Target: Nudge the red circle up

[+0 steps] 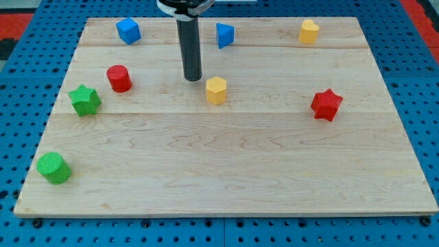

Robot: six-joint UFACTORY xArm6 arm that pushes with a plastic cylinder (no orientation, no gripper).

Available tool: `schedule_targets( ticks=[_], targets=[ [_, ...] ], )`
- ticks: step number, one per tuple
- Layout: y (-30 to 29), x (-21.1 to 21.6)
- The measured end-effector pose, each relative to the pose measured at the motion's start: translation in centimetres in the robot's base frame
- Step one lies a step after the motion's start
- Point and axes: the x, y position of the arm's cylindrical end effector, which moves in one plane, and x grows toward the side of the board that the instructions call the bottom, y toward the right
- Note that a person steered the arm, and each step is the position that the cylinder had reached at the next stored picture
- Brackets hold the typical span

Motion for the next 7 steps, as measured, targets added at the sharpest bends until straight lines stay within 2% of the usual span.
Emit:
schedule_targets(
  ticks=[2, 3, 4, 6, 7],
  targets=[
    [3.2, -0.2],
    [3.1, 0.0],
    [-1.8, -2.7],
    [-16.9, -2.8],
    [-18.7, -2.0]
  ],
)
